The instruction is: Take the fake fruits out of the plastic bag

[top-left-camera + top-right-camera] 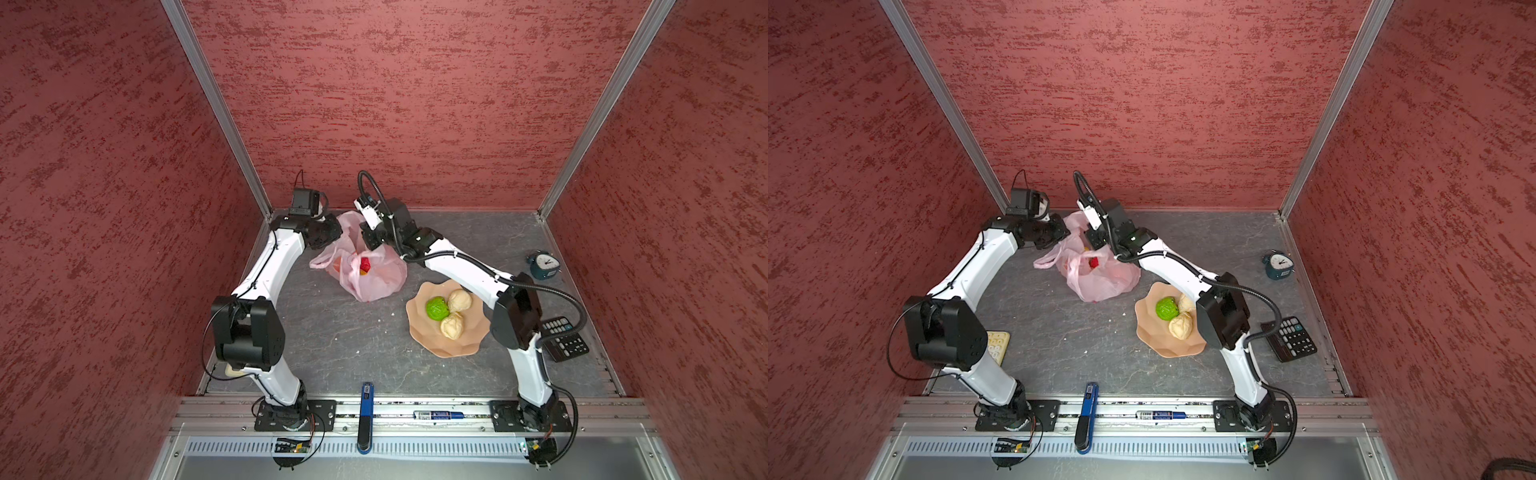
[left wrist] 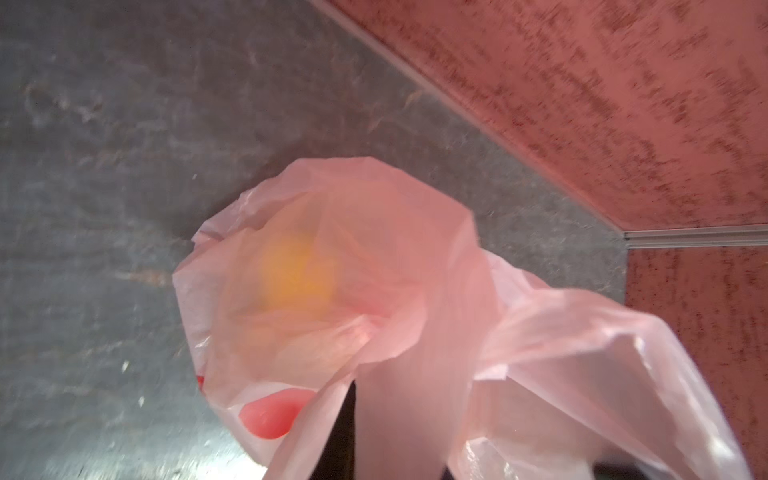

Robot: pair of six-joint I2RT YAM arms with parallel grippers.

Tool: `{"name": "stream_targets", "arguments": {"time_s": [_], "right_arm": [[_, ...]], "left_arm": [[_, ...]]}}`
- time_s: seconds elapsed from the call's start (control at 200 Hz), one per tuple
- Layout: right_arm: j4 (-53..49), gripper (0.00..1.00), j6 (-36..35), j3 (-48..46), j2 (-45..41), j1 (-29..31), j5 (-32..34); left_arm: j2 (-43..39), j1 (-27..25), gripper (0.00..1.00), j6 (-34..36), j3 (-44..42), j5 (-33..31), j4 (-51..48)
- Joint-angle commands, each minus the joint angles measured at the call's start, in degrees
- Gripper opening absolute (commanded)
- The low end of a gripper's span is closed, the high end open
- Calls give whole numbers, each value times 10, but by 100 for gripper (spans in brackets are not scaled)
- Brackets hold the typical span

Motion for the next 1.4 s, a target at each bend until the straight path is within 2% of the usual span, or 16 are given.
{"name": "stream_targets", "arguments": {"time_s": [0.0, 0.075, 0.165, 0.225, 0.356, 0.506, 0.636, 0.691, 0.807, 0.902, 1.082, 1.172, 1.277, 1.393], "right_arm": [[-52, 7, -40, 129, 59, -23, -18], [-81, 7, -54, 193, 85, -28, -15], [-81, 7, -67, 178, 67, -28, -14], [-64, 6, -68, 121, 31, -27, -26], [25, 7, -60, -86, -82, -24, -77], [6, 10, -37, -223, -143, -22, -138], [20, 18, 1, -336, -189, -12, -142], [21, 25, 15, -367, -208, -7, -130], [15, 57, 35, -403, -251, 5, -92], [-1, 65, 38, -413, -286, 19, -51], [-35, 67, 52, -432, -348, 63, 27], [-37, 63, 68, -447, -373, 90, 51], [-37, 58, 95, -458, -383, 117, 63], [-12, 53, 125, -486, -382, 129, 61]], "left_arm": [[31, 6, 16, 23, 70, 38, -28], [31, 7, 16, 22, 89, 47, -36], [0, 6, 16, 20, 66, 49, -40], [-37, 6, 16, 17, 25, 50, -43], [-149, 1, 16, 1, -120, 44, -46], [-265, -4, 16, -36, -303, 21, -53], [-333, -15, 15, -80, -411, 9, -36], [-351, -18, 15, -93, -435, 3, -32], [-375, -27, 15, -112, -453, 4, -22], [-382, -37, 15, -117, -447, -1, -21], [-392, -48, 14, -124, -433, 2, -17], [-396, -51, 14, -127, -429, 8, -14], [-404, -54, 15, -130, -429, 15, -14], [-408, -60, 21, -131, -437, 22, -17]]}}
